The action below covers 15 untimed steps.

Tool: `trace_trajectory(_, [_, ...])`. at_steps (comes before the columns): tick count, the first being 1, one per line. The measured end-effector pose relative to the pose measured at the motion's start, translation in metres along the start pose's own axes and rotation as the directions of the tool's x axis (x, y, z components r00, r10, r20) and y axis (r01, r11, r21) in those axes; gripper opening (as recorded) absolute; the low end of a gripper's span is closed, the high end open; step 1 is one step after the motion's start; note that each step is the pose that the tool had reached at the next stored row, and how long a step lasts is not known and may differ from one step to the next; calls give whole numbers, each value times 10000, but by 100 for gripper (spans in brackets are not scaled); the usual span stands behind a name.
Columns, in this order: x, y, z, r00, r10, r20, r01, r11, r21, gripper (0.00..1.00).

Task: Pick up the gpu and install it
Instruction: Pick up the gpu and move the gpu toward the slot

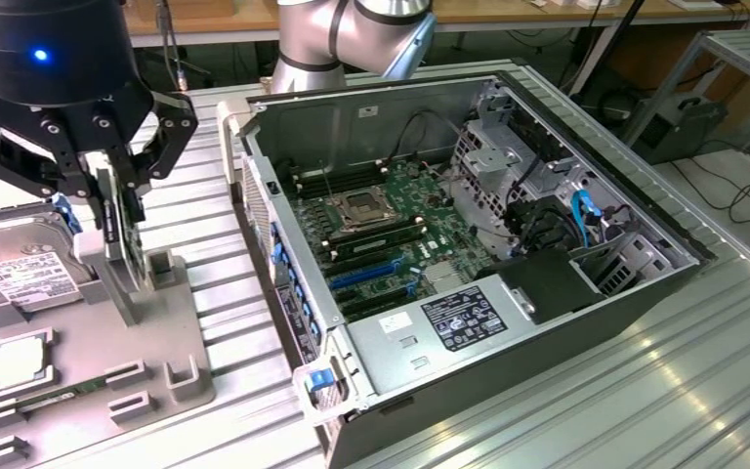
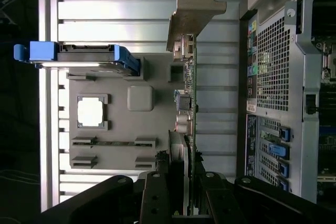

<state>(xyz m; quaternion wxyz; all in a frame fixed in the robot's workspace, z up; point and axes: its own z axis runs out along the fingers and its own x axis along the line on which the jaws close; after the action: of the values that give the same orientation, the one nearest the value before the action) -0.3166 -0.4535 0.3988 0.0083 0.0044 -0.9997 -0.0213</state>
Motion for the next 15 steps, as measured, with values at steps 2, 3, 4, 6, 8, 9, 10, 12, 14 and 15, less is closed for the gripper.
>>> trace_trajectory(2, [0,1,-15,10000,0,-2,0,10000,-1,27])
trace_trajectory(3, [0,1,-22,10000,0,-2,0,10000,-2,27])
trace_trajectory(4, [0,1,-30,10000,0,-3,0,10000,-2,27])
trace_trajectory(6, [0,2,-45,10000,0,-5,0,10000,-5,27])
trace_trajectory(8, [1,3,-75,10000,-1,-7,1,10000,-8,27])
trace_trajectory(9, [1,4,-86,10000,0,-8,0,10000,-8,27])
trace_trajectory(10, [1,4,-98,10000,0,-8,0,10000,-9,27])
trace_trajectory(12, [2,5,-117,10000,0,-8,0,10000,-12,27])
trace_trajectory(14, [2,6,-141,10000,0,-8,0,10000,-14,27])
trace_trajectory(15, [2,6,-152,10000,0,-9,0,10000,-14,27])
